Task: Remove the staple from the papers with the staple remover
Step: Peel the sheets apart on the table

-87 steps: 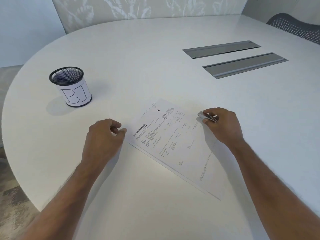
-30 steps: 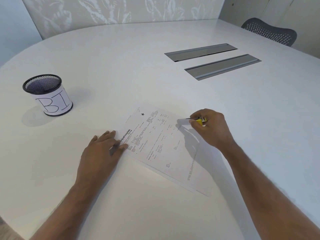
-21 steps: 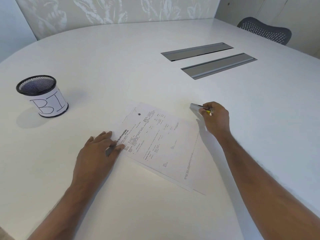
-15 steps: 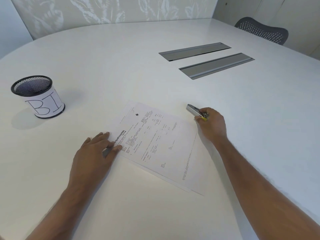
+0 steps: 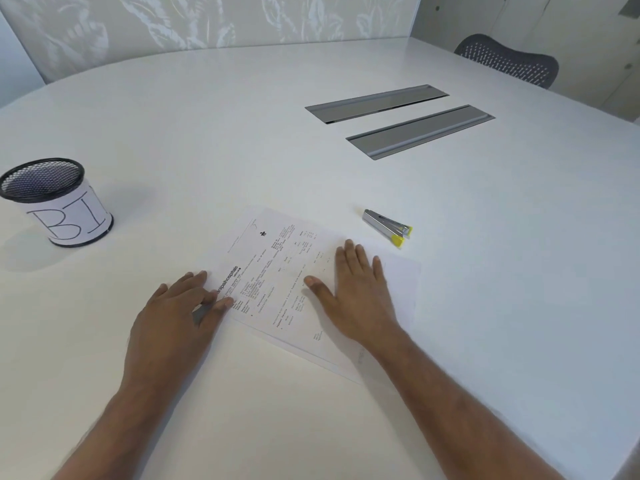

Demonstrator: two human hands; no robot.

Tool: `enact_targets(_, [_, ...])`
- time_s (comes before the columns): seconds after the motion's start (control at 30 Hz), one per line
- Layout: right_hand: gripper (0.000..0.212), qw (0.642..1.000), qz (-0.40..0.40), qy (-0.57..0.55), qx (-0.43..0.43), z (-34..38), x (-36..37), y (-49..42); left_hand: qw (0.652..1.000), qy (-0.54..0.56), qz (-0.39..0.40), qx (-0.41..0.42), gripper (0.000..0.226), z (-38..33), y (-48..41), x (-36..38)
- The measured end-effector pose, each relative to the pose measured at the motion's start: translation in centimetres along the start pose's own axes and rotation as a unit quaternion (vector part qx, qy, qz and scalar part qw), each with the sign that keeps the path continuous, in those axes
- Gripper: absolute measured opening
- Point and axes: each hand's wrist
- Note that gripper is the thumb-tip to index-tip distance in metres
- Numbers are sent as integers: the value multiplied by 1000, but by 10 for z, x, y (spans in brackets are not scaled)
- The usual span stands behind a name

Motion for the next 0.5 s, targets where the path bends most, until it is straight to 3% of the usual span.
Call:
enact_targets(0.33, [80,985,29,-14,-167,15,6,10,1000,2,-5,-1,21,0,0,2])
enact_targets(0.5, [83,999,-16,-44,-8,-9,-8,-6,1000,7,-3,4,18,0,0,1])
Point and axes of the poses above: each hand's wrist, its own y-axis away from the middle knuckle, its own x-axis out of the palm, z = x × y, and after that the axes turned 9 degrees about z, right-handed
